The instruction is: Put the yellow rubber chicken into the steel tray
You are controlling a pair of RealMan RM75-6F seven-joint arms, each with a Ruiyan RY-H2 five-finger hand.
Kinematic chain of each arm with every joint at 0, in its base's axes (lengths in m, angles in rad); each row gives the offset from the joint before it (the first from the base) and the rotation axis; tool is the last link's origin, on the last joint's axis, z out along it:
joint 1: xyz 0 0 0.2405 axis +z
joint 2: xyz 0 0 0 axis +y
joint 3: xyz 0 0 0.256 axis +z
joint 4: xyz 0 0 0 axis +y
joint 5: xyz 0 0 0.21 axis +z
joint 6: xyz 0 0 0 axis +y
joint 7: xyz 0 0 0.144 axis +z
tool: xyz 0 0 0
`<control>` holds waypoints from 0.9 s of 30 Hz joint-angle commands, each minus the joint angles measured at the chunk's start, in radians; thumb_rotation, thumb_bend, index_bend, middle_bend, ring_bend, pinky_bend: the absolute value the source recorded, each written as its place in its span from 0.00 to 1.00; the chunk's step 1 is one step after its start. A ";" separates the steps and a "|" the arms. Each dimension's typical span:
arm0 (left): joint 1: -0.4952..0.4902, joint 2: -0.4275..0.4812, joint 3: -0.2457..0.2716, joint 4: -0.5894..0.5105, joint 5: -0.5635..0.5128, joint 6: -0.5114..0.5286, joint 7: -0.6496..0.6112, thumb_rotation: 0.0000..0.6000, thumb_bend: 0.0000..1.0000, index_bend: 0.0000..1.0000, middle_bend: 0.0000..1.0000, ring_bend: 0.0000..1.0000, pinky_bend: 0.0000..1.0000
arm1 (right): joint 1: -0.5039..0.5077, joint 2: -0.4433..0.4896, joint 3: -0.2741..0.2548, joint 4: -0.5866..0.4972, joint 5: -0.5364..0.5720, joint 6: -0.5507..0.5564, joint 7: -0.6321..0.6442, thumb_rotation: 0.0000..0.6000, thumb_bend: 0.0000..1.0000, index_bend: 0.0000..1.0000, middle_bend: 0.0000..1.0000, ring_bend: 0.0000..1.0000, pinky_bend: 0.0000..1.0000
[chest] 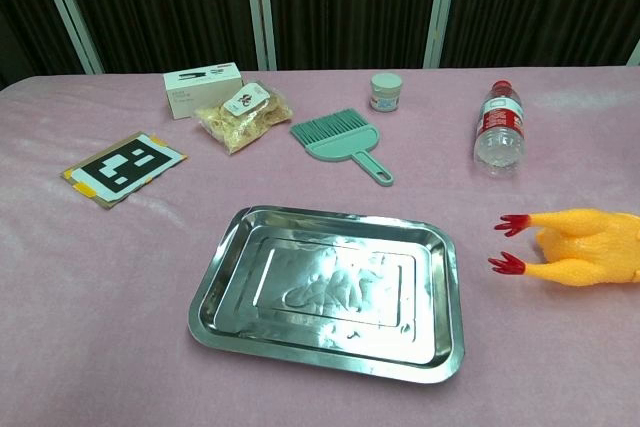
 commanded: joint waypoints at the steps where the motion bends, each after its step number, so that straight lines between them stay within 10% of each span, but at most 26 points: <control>1: 0.000 -0.005 0.000 0.004 -0.001 0.000 0.001 1.00 0.03 0.16 0.10 0.02 0.00 | 0.001 0.003 -0.002 0.000 -0.003 -0.003 0.004 1.00 0.25 0.05 0.21 0.09 0.13; 27: 0.004 0.034 -0.007 -0.029 0.023 0.030 -0.006 1.00 0.03 0.17 0.11 0.02 0.00 | 0.060 0.039 -0.027 -0.030 -0.088 -0.074 0.034 1.00 0.25 0.05 0.21 0.10 0.19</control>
